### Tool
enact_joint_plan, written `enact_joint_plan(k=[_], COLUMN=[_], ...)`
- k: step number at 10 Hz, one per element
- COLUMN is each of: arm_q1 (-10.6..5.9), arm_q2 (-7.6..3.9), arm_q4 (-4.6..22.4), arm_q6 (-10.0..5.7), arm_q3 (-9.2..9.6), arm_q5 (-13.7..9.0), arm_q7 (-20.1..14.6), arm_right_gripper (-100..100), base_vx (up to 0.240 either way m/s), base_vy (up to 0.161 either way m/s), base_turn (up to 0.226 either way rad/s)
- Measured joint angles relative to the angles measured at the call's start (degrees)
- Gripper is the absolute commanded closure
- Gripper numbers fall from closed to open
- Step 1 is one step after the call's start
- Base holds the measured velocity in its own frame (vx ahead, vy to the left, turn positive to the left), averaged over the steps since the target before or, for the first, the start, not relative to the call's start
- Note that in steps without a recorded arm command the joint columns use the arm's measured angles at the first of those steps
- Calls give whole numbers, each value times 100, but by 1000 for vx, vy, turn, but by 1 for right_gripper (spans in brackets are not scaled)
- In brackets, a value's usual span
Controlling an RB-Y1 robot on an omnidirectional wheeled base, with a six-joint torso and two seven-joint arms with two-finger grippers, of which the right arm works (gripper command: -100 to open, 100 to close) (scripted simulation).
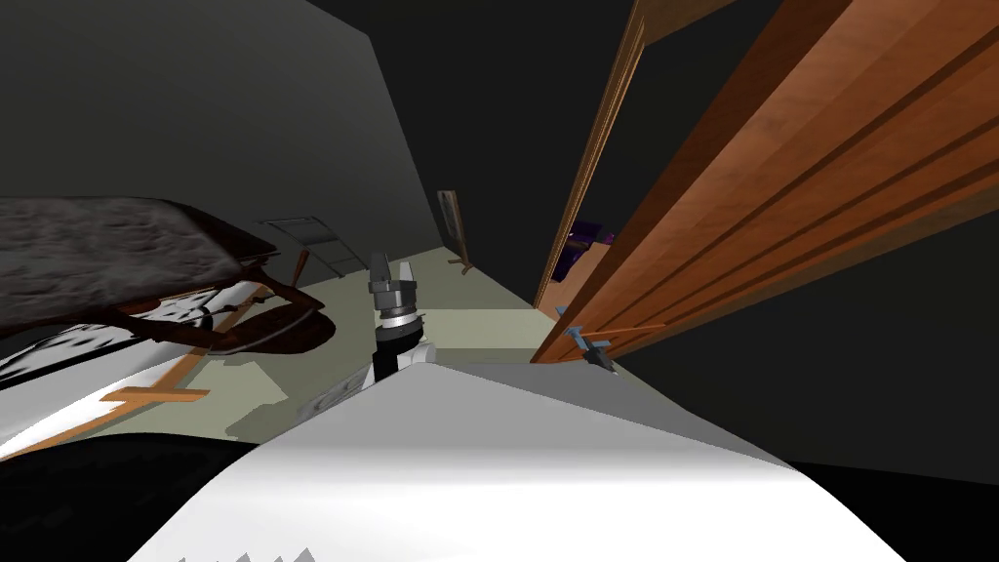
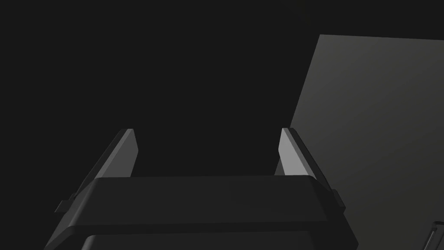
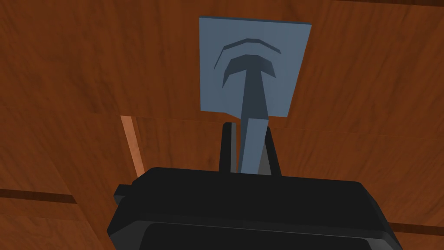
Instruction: Pull the door open
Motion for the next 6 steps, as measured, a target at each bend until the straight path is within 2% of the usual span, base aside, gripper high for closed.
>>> enact_joint_plan(k=[1,2,3,4,5,6], arm_q1=[23,-89,-455,-842,-867,-690], arm_q2=[2,1,13,29,33,15], arm_q4=[-180,-65,550,1271,1450,1245], arm_q6=[129,134,-101,-449,-521,-370], arm_q3=[63,138,242,303,304,287], arm_q5=[-63,-113,-145,-147,-165,-186], arm_q7=[16,41,88,137,131,89], arm_right_gripper=[100,100,100,100,100,100], base_vx=[-200,-216,-159,-51,2,15], base_vy=[-67,-102,-46,2,12,13], base_turn=[102,87,23,-16,-19,-10])
